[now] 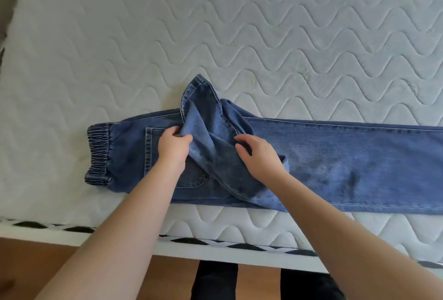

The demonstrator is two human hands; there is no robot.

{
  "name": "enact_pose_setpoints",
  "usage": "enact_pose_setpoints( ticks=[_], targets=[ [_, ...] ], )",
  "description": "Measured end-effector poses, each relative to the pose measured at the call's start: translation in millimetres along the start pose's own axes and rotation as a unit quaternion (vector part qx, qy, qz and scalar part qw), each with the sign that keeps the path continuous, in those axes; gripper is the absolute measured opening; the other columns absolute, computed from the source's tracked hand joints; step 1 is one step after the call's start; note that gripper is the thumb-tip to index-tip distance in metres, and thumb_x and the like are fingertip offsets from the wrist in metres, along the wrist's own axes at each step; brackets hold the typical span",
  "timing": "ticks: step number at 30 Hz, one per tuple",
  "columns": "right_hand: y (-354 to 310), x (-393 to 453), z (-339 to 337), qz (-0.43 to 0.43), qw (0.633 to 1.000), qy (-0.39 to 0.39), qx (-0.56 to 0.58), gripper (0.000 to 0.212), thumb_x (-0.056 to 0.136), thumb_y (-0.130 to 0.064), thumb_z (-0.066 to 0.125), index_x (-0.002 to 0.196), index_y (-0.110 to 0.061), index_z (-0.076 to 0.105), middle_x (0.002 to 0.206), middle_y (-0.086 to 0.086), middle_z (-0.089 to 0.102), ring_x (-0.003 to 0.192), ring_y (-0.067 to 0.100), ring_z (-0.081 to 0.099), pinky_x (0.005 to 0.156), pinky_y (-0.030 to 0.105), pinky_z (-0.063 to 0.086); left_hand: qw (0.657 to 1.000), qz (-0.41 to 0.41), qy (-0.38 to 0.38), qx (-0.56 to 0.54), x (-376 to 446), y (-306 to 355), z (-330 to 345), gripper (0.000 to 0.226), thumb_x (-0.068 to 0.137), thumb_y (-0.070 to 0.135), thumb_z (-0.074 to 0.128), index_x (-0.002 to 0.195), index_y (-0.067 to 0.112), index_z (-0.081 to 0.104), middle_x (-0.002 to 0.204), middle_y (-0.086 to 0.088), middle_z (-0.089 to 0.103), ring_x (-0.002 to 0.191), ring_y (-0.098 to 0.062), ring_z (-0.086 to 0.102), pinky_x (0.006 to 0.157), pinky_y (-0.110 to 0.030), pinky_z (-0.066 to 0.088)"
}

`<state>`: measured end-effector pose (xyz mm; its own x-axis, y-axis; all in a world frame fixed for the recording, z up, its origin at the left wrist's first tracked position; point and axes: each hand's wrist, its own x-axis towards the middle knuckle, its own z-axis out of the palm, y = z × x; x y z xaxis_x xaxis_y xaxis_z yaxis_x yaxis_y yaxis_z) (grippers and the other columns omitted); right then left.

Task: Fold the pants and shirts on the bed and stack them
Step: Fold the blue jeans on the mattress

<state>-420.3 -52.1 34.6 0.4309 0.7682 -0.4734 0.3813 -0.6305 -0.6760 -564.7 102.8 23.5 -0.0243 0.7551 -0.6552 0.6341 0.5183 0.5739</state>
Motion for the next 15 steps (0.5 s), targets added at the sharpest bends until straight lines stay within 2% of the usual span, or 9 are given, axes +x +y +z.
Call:
enact_pose_setpoints(
  ticks=[2,3,5,6,7,9,11,13,15],
  targets=[
    [-11.3,-1.2,2.4,-0.004,1.0,0.014,0.022,0.033,0.101,-0.029,0.048,0.131,-0.024,0.059,0.126,-0.006,0.063,0.117,0.015,0.053,0.093,0.024,0.04,0.998,-0.012,-0.056,-0.034,-5.9,3.3,-7.0,0.035,0.087,0.006,0.059,0.121,0.01,0.067,0.1,-0.002,0.071,0.083,-0.016,0.063,0.066,-0.024,0.045],
    [-17.3,-2.6,1.7,-0.002,0.999,0.02,0.037,0.033,0.102,-0.03,0.046,0.131,-0.025,0.059,0.124,-0.007,0.064,0.115,0.013,0.054,0.09,0.022,0.04,0.993,-0.016,-0.094,-0.068,-13.5,7.4,-10.9,0.031,0.088,0.005,0.058,0.117,0.009,0.069,0.097,-0.004,0.072,0.085,-0.019,0.065,0.068,-0.026,0.048],
    [-29.9,-7.4,-1.2,0.016,0.994,0.023,0.107,0.034,0.102,-0.035,0.045,0.133,-0.028,0.057,0.123,-0.01,0.064,0.113,0.007,0.057,0.092,0.021,0.042,0.978,0.013,-0.165,-0.128,-36.2,12.4,-17.6,0.028,0.088,0.003,0.057,0.112,0.011,0.07,0.1,-0.009,0.075,0.095,-0.026,0.068,0.078,-0.032,0.053],
    [-37.2,-11.1,-4.0,0.026,0.985,0.014,0.169,0.035,0.102,-0.038,0.045,0.134,-0.028,0.056,0.124,-0.011,0.064,0.115,0.006,0.057,0.097,0.021,0.043,0.973,0.05,-0.19,-0.123,-49.3,13.6,-20.8,0.03,0.086,0.006,0.058,0.112,0.015,0.069,0.102,-0.006,0.075,0.098,-0.024,0.069,0.082,-0.032,0.054],
    [-44.8,-15.9,-7.6,0.033,0.971,0.003,0.237,0.037,0.101,-0.041,0.045,0.134,-0.029,0.056,0.125,-0.011,0.064,0.118,0.006,0.057,0.101,0.022,0.043,0.969,0.099,-0.207,-0.087,-63.0,13.9,-23.8,0.035,0.081,0.011,0.058,0.113,0.022,0.069,0.102,0.0,0.075,0.098,-0.018,0.069,0.084,-0.028,0.054],
    [-58.8,-28.3,-18.0,0.037,0.939,-0.023,0.341,0.043,0.097,-0.052,0.044,0.132,-0.032,0.058,0.124,-0.011,0.065,0.119,0.008,0.058,0.104,0.03,0.044,0.955,0.204,-0.215,0.023,-91.0,12.6,-28.0,0.042,0.074,0.019,0.059,0.112,0.036,0.065,0.101,0.014,0.072,0.093,-0.002,0.066,0.081,-0.011,0.048],
    [-67.4,-44.1,-32.7,0.038,0.931,-0.037,0.362,0.048,0.086,-0.066,0.045,0.121,-0.039,0.063,0.118,-0.013,0.068,0.115,0.004,0.06,0.1,0.028,0.045,0.923,0.293,-0.219,0.115,-118.0,10.8,-25.1,0.047,0.074,0.016,0.064,0.118,0.033,0.063,0.102,0.015,0.061,0.092,-0.001,0.06,0.08,-0.002,0.039],
    [-68.9,-59.5,-48.1,0.049,0.942,-0.031,0.332,0.044,0.079,-0.072,0.048,0.104,-0.04,0.066,0.103,-0.013,0.072,0.101,0.0,0.064,0.089,0.023,0.048,0.883,0.359,-0.243,0.18,-142.6,10.2,-14.7,0.051,0.074,0.006,0.065,0.122,0.025,0.062,0.101,0.012,0.051,0.092,-0.008,0.055,0.082,-0.007,0.039],
    [-62.2,-70.7,-60.9,0.068,0.954,0.016,0.29,0.033,0.081,-0.065,0.057,0.085,-0.033,0.066,0.08,-0.013,0.071,0.079,0.001,0.066,0.077,0.026,0.05,0.841,0.409,-0.268,0.232,-162.4,7.9,-2.9,0.051,0.077,0.008,0.064,0.125,0.024,0.061,0.108,0.005,0.053,0.1,-0.017,0.055,0.09,-0.025,0.045]
  ],
)
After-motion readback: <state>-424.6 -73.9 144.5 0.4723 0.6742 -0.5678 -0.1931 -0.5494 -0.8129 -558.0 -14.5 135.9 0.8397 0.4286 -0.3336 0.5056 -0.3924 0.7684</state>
